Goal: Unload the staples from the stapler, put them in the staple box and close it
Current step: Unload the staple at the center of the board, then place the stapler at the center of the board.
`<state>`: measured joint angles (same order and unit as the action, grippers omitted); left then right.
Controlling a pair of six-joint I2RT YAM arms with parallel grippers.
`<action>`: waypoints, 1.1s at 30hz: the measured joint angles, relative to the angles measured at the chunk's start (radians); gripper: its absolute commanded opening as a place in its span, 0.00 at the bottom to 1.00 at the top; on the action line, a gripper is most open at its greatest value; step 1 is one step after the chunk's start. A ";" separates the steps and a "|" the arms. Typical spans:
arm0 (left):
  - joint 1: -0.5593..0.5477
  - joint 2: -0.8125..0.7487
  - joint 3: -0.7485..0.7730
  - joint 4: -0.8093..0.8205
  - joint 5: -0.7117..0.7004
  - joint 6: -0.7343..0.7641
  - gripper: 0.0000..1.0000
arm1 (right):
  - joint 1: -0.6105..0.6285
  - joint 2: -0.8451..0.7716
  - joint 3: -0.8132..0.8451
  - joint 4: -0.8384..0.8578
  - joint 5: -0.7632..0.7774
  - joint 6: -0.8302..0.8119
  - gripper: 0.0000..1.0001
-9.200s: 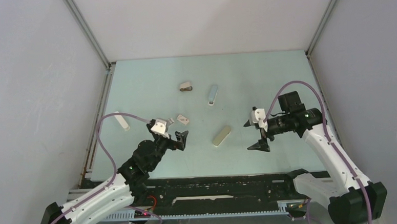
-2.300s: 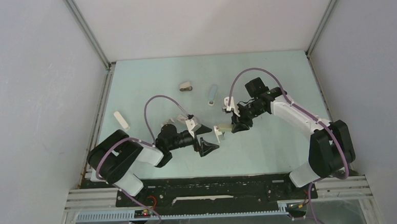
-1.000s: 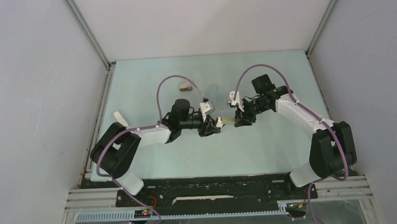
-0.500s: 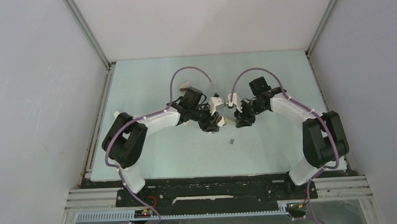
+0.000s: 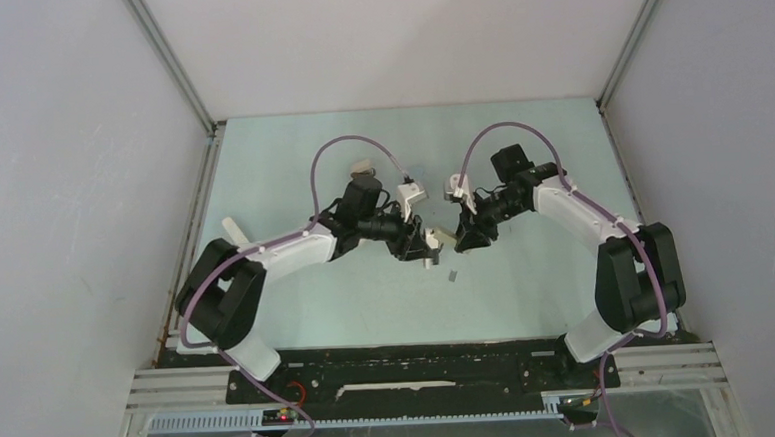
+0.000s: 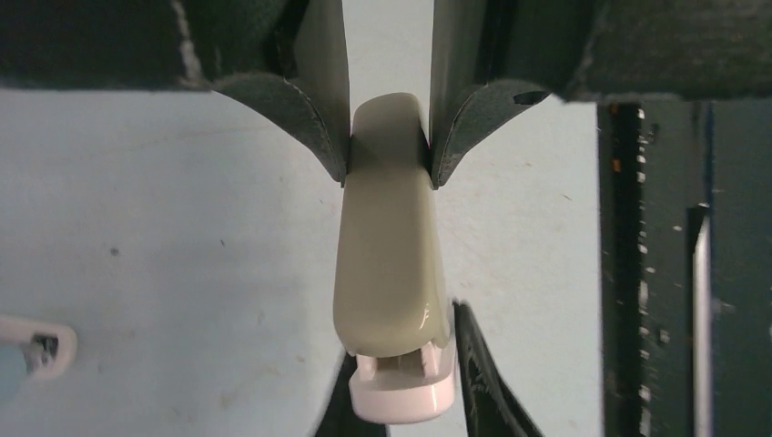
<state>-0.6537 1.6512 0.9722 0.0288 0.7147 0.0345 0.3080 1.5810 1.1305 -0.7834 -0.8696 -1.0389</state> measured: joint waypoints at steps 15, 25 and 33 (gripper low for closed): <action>0.013 -0.300 -0.355 0.475 -0.062 -0.309 0.82 | -0.024 -0.016 0.023 -0.148 -0.199 -0.006 0.00; 0.015 -0.912 -0.718 0.548 -0.470 -0.276 1.00 | -0.100 -0.085 0.023 -0.157 -0.204 0.013 0.00; 0.015 -1.098 -0.877 0.476 -0.770 -0.235 1.00 | -0.154 -0.117 0.008 -0.027 -0.097 0.169 0.00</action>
<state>-0.6388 0.5529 0.0952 0.5049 -0.0555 -0.2001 0.1535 1.4639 1.1389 -0.8108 -0.9665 -0.8703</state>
